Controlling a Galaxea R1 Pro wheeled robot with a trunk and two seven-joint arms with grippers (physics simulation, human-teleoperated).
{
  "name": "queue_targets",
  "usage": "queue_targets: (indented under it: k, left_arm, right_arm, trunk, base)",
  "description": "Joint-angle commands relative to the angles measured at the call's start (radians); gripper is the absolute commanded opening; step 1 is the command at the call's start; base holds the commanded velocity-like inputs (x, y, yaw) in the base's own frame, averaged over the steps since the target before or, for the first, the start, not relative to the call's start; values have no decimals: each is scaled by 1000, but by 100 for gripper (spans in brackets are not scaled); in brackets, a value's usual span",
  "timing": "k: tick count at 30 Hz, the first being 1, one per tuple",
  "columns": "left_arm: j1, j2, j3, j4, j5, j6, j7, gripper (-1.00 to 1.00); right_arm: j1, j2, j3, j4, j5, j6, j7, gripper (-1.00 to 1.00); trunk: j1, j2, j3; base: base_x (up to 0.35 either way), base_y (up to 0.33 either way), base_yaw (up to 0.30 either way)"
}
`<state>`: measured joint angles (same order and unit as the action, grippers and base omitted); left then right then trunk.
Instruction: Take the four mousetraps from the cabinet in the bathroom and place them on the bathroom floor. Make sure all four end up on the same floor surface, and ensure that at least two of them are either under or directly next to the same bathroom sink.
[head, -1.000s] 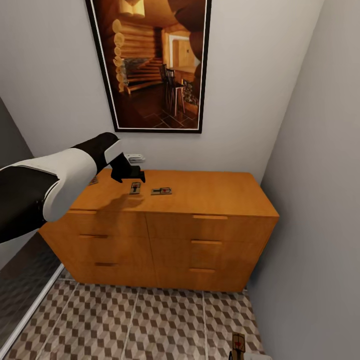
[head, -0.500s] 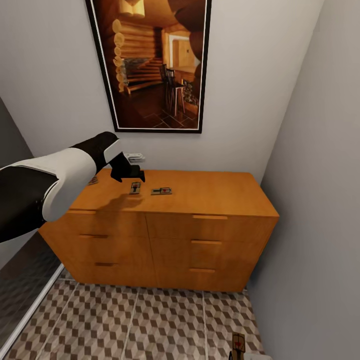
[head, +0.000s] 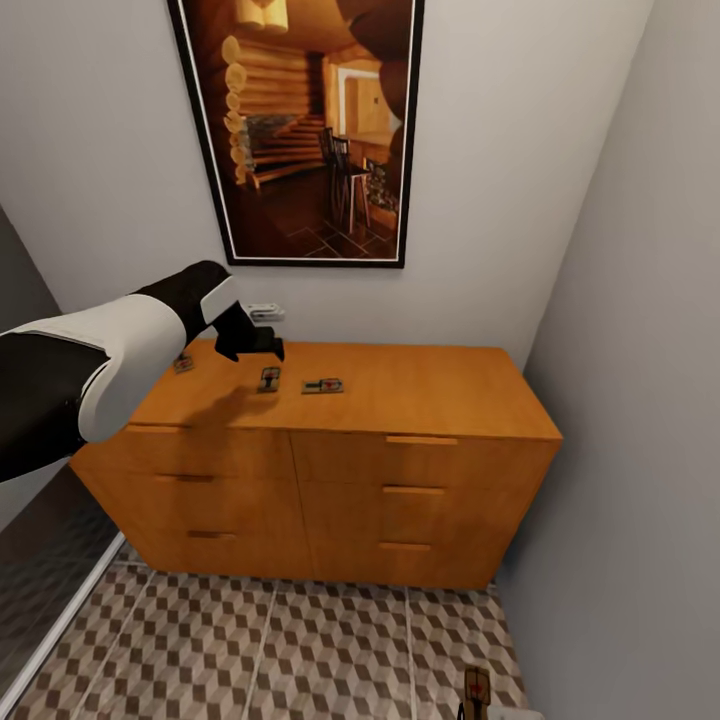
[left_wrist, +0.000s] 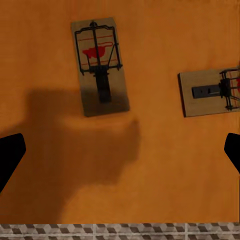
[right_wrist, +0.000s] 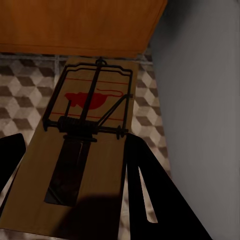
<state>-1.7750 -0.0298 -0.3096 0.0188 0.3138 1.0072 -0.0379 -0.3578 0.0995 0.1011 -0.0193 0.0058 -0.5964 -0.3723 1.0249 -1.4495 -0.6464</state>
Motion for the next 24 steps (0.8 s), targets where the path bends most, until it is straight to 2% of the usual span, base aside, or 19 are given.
queue_targets:
  k: [1, 18, 21, 24]
  left_arm:
    - [-1, 0, -9, 0, 5, 1, -4, 100]
    - [-1, -2, -15, -1, 2, -1, -3, 100]
    - [-1, 0, -15, 7, 2, -1, 11, 100]
    - [0, 1, -16, 10, 2, -1, 58, 100]
  right_arm:
    - [-1, 0, 8, 1, -3, -2, -4, -100]
    - [-1, 0, 8, 1, -3, -2, -4, -100]
    - [-1, 0, 8, 1, -3, -2, -4, -100]
    - [0, 0, 8, 1, -3, -2, -4, -100]
  trunk:
    - [0, 0, -1]
    - [0, 0, -1]
    - [0, 0, -1]
    - [0, 0, -1]
  base:
    - [97, 0, 0]
    - [86, 0, 0]
    - [8, 0, 0]
    - [2, 0, 0]
